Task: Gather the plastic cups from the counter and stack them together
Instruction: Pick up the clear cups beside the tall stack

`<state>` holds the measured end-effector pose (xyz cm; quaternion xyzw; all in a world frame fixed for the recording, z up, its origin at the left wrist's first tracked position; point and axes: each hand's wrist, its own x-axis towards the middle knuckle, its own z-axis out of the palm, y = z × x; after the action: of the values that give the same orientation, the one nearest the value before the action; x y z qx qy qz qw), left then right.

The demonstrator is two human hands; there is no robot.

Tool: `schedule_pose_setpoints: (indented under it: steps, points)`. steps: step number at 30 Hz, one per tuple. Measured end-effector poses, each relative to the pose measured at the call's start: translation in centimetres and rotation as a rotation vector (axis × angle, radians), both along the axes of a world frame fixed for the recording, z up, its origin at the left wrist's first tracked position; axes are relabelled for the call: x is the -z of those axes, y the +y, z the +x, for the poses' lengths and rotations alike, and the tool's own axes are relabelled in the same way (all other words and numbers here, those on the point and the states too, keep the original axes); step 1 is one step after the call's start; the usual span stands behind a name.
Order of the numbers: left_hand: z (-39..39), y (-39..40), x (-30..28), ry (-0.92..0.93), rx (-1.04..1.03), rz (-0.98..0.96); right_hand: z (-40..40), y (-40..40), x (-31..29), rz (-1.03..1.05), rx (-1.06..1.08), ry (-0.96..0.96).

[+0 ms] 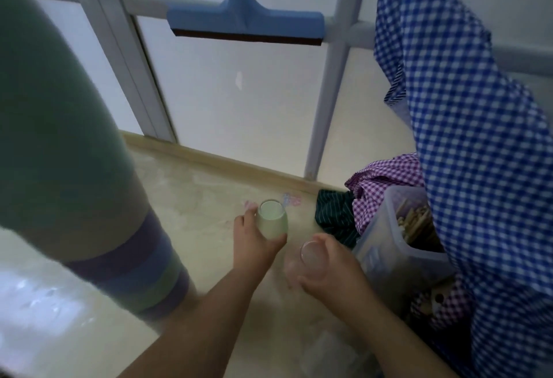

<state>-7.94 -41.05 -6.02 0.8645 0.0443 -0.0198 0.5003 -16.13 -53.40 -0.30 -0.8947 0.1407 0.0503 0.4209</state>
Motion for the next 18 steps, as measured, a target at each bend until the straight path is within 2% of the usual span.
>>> schedule_pose_setpoints:
  steps: [6, 9, 13, 18]
  points:
    - [-4.6, 3.1, -2.5, 0.027, 0.086, -0.119, -2.7, 1.0, -2.8, 0.019, 0.038, 0.125]
    - [-6.7, 4.1, -3.5, 0.047, 0.180, -0.133, -4.8, 1.7, -3.1, 0.004, 0.077, 0.110]
    - [-9.4, 6.6, -5.1, 0.057, 0.332, -0.118, -7.5, 3.7, -4.0, -0.070, 0.046, 0.121]
    - [-13.0, 13.1, -7.1, -0.039, 0.545, -0.059, -11.5, 8.1, -4.5, -0.191, 0.065, 0.133]
